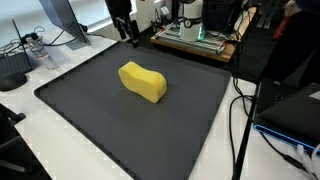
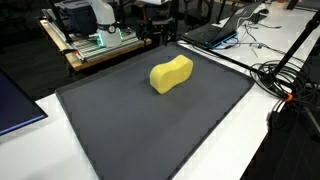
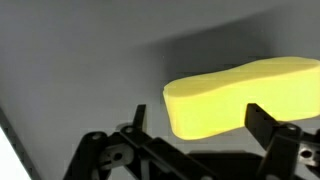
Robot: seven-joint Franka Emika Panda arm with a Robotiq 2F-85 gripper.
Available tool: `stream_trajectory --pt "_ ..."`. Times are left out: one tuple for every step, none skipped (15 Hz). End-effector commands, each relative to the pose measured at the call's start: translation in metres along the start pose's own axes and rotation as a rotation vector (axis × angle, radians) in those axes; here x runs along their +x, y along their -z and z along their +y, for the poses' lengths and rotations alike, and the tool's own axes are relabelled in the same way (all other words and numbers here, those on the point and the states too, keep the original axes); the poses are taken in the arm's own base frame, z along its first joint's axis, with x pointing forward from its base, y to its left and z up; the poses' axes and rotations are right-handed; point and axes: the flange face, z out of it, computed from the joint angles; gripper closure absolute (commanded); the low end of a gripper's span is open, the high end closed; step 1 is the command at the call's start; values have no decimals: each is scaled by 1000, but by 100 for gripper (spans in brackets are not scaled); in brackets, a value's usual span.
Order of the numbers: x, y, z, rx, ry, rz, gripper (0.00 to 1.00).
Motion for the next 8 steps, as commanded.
stream_trajectory --pt "2 -2 0 -1 -5 -5 0" --pt "3 -3 -1 -2 -8 -5 0" --pt "3 -2 -1 -1 -10 -4 0" --pt "4 -2 -1 -1 -11 -3 0" --pt "4 -1 -1 -1 -11 -2 0" --pt "4 -1 -1 -1 -11 -2 0" --pt "8 -1 -1 11 26 -3 0" --pt "15 -2 -1 40 80 3 0"
